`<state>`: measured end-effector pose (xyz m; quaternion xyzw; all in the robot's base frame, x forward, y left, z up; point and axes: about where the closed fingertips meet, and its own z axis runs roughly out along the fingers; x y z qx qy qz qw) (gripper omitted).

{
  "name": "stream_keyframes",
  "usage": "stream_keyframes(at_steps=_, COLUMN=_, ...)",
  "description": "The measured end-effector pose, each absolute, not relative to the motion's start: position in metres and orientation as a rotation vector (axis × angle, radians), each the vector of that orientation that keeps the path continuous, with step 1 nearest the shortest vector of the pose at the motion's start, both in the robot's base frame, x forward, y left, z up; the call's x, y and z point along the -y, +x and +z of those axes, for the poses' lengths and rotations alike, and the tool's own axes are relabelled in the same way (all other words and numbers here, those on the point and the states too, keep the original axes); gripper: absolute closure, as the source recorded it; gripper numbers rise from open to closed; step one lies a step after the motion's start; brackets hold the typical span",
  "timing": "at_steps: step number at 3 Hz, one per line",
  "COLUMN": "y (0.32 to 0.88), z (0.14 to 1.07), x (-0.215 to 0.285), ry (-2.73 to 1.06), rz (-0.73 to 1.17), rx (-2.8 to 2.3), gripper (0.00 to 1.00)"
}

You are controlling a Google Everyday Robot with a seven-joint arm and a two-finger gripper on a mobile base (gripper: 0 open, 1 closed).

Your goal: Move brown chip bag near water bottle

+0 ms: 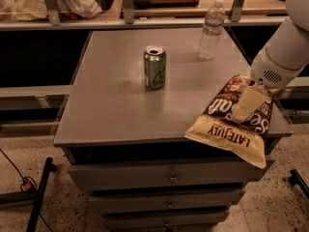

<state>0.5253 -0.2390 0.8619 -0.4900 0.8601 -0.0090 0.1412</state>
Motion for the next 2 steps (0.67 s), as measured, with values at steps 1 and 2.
stream_keyframes(at_steps=1, y=0.5253, z=0.8619, x=0.2390, ry=-1.415, rz=-0.026, rx=-2.483, gripper=1.00)
stream_keyframes(at_steps=2, y=0.5253, z=0.8624, x=0.2390, ry=-1.415, rz=-0.026, rx=-2.483, gripper=1.00)
